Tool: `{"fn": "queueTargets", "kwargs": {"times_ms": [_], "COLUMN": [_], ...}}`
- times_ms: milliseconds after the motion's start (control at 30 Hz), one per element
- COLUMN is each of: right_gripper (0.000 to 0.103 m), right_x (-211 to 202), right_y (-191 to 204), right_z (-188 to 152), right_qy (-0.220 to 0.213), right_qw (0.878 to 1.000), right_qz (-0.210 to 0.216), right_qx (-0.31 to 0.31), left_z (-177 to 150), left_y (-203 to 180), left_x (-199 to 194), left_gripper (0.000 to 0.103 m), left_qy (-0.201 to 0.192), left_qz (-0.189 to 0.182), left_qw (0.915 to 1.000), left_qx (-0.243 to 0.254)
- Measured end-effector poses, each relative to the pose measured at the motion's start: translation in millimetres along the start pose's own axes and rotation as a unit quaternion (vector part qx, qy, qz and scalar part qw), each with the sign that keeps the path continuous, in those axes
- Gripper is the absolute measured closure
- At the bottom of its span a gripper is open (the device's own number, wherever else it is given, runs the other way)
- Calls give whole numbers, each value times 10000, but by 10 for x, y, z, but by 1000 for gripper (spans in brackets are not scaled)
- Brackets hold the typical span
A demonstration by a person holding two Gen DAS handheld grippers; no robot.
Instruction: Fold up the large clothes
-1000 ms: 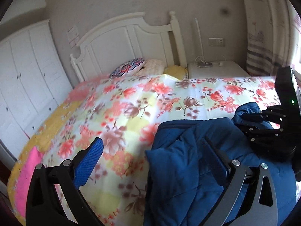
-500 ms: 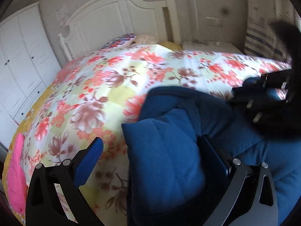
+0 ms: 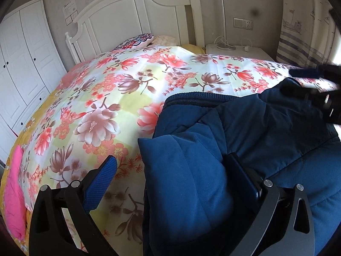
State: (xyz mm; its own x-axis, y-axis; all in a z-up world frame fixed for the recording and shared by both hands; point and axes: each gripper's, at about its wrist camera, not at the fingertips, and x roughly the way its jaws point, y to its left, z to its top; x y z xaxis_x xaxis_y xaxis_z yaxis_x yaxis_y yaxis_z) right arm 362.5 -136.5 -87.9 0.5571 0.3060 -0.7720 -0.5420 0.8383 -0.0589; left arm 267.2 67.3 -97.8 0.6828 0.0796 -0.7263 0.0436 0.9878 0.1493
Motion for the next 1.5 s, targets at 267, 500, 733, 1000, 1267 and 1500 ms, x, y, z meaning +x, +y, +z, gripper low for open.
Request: {"fn": "queueTargets", "kwargs": {"times_ms": [267,500,733,1000,1267,1500], "right_gripper": [43,13,4,2,45,50], "right_x": [-217,-1287,-1219,-855,-1279,-1659], "right_y": [250,361,329,402,525,-178], "right_z": [-95,-922,-1761,-1809,-1872,-1633], "right_qy": [96,-497,-89,-134,-1063,-1701], "right_qw": [9974,9913,9526,9184,9563,9576], "right_qz": [-704,466,1707,2612,1686,974], "right_qx": [-71,1128,2517,2969,2138,2110], "left_z": [-2,-382,-1017,-1236,-1112,-205], "left_y": [132,467,789,819,636,110], "left_x": [-15,-496,-399,-177,-267,-234], "left_gripper": [4,4,4,7,46,53], "left_qy": [97,196,784,985,700,119], "left_qz": [-367,-1423,-3106,-4140,-4643,-4886], "left_qw": [9991,9887,9379,8864,8672,8614], "left_qx": [-191,-439,-1335,-1821,-1656,-1383]}}
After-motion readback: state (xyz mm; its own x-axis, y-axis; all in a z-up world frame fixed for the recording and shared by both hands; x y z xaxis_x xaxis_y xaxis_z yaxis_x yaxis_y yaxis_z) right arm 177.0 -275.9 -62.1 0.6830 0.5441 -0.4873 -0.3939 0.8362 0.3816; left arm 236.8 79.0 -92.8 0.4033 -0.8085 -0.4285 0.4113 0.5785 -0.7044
